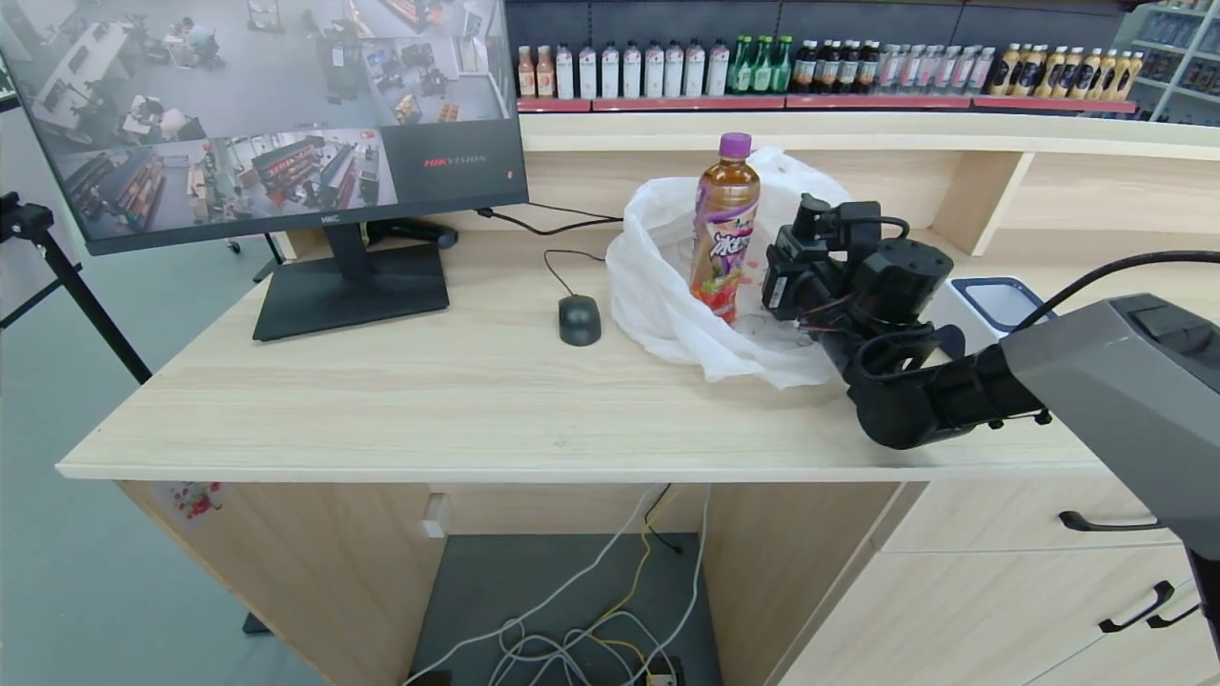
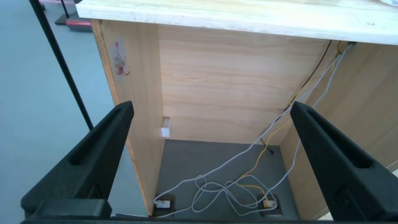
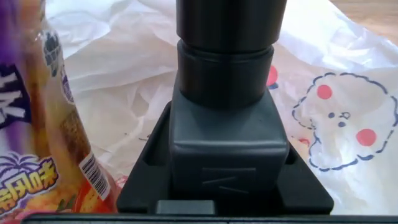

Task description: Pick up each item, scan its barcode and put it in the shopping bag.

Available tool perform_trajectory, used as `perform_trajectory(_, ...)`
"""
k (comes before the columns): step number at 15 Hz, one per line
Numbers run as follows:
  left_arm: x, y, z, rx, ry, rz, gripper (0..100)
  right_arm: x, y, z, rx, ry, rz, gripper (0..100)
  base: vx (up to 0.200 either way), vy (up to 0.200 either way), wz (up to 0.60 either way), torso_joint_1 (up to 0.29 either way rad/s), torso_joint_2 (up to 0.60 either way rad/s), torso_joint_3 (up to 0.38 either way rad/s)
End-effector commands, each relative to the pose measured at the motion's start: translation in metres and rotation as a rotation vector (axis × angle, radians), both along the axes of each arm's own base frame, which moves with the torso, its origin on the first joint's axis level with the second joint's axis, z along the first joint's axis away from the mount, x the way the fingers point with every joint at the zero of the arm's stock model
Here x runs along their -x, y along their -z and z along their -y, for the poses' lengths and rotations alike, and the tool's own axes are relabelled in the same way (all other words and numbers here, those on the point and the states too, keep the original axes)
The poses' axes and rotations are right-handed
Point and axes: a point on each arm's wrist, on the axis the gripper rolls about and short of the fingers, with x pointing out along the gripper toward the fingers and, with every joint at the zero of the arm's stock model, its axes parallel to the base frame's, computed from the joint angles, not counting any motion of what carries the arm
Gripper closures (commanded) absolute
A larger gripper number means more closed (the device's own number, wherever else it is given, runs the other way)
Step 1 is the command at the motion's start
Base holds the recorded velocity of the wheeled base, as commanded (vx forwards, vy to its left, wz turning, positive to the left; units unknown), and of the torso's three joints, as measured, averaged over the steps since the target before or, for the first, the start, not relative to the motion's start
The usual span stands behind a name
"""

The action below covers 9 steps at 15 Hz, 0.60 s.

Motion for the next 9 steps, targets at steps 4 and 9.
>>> perform_trajectory(4,0.0,0.0,0.0,0.0,0.002,0.0,0,-0.0064,0.0122,0.0047,0.005,0.014,-0.022,100,0.0,0.0,0.0,0.0,0.0,0.0)
perform_trajectory(9,0.0,0.0,0.0,0.0,0.002,0.0,0,-0.0068,0.0139,0.0047,-0.032,0.008,-0.028,100,0.0,0.0,0.0,0.0,0.0,0.0)
